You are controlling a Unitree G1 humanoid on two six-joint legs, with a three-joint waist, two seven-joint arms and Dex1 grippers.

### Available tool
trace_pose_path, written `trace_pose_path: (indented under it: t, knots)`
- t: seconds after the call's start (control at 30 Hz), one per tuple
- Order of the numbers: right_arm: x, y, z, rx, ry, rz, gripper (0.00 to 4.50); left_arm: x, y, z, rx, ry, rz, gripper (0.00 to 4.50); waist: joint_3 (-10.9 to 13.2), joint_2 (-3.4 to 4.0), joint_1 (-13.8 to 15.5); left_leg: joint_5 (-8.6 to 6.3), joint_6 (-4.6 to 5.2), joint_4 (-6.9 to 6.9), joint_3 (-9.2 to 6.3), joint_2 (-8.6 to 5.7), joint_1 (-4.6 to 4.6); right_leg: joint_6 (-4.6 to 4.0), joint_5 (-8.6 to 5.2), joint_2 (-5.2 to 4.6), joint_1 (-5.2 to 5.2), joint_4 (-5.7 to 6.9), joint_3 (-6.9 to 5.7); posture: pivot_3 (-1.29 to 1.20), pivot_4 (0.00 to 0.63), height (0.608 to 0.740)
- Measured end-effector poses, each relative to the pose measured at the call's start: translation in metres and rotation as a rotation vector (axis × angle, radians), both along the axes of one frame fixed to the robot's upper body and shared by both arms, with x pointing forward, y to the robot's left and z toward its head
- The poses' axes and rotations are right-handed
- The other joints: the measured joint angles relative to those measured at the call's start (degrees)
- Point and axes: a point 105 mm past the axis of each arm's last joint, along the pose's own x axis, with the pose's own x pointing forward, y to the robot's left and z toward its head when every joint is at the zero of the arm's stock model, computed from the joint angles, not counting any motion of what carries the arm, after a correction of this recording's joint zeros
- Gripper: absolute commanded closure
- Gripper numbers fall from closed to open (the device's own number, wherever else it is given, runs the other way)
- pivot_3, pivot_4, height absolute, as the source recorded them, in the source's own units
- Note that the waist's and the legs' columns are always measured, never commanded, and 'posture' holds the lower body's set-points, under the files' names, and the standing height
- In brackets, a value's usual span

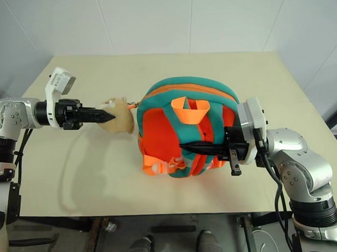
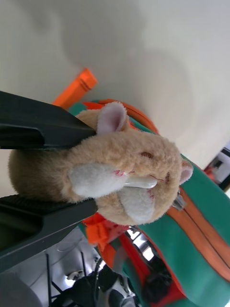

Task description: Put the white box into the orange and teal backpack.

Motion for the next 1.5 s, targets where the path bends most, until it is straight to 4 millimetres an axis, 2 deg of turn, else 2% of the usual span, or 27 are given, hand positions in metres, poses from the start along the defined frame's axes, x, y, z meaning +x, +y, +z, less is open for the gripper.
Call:
trace_pose_path:
  t: [0.27, 0.5, 0.6, 0.73, 0.87, 1.0, 1.2, 1.27, 1.5]
  knots:
    - [0.0, 0.0, 0.0, 0.0, 0.0, 0.0, 4.5, 0.006, -0.002, -0.031, 0.192, 0.026, -0.023, 3.79, 0.0, 0.0, 0.0, 0.0, 0.0, 0.0, 0.0, 0.0, 0.0, 0.0, 0.0, 0.0, 0.0, 0.0, 0.0, 0.0, 0.15, 0.74]
    - [0.001, 0.001, -0.001, -0.003, 0.006, -0.004, 4.5, 0.012, -0.014, -0.061, 0.348, 0.026, -0.095, 3.79, 0.0, 0.0, 0.0, 0.0, 0.0, 0.0, 0.0, 0.0, 0.0, 0.0, 0.0, 0.0, 0.0, 0.0, 0.0, 0.0, 0.15, 0.74]
    - [0.003, 0.001, -0.002, -0.012, 0.022, -0.024, 4.5, 0.014, -0.02, -0.063, 0.353, 0.018, -0.115, 3.79, 0.0, -0.01, 0.1, 0.0, 0.01, 0.04, 0.0, 0.0, -0.01, 0.0, 0.0, 0.0, 0.02, 0.0, 0.0, 0.0, 0.15, 0.74]
    - [0.009, -0.003, -0.004, -0.055, 0.053, -0.093, 4.5, 0.016, -0.025, -0.056, 0.259, 0.019, -0.115, 3.79, 0.0, -0.01, 0.1, -0.01, 0.02, 0.06, -0.01, -0.01, -0.05, 0.0, 0.0, -0.01, 0.0, 0.0, 0.0, 0.0, 0.15, 0.74]
    - [0.015, -0.013, -0.015, -0.213, 0.091, -0.188, 3.28, 0.016, -0.026, -0.043, 0.177, -0.022, -0.111, 3.79, 0.0, -0.01, 0.1, -0.04, 0.07, 0.04, 0.0, 0.0, -0.05, 0.0, 0.0, -0.01, 0.0, -0.06, -0.01, 0.0, 0.15, 0.74]
    - [0.01, -0.015, -0.016, -0.263, 0.1, -0.195, 1.94, 0.018, -0.024, -0.037, 0.15, -0.058, -0.09, 2.47, 0.0, -0.01, 0.0, -0.05, 0.08, 0.03, 0.01, -0.01, -0.05, 0.01, 0.0, -0.01, 0.0, -0.08, 0.0, 0.0, 0.15, 0.74]
    - [-0.001, -0.025, -0.012, -0.288, 0.099, -0.234, 0.0, 0.016, -0.016, -0.044, 0.161, -0.084, -0.058, 0.57, 0.0, -0.01, 0.0, -0.05, 0.08, 0.03, 0.01, 0.0, -0.05, 0.01, 0.0, -0.01, 0.0, -0.07, 0.0, 0.0, 0.15, 0.74]
    - [-0.006, -0.031, -0.011, -0.299, 0.101, -0.266, 0.0, 0.016, -0.009, -0.045, 0.167, -0.102, -0.03, 0.03, 0.0, -0.01, 0.0, -0.05, 0.09, 0.02, 0.01, 0.0, -0.04, 0.01, 0.0, -0.01, 0.0, -0.07, 0.0, 0.0, 0.15, 0.74]
    - [-0.021, -0.067, 0.001, -0.398, 0.081, -0.453, 0.0, 0.01, 0.021, -0.045, 0.168, -0.174, 0.049, 0.03, 0.0, -0.02, 0.1, -0.06, 0.1, 0.05, 0.05, 0.0, -0.03, -0.02, 0.0, -0.02, 0.02, -0.11, 0.0, 0.0, 0.15, 0.74]
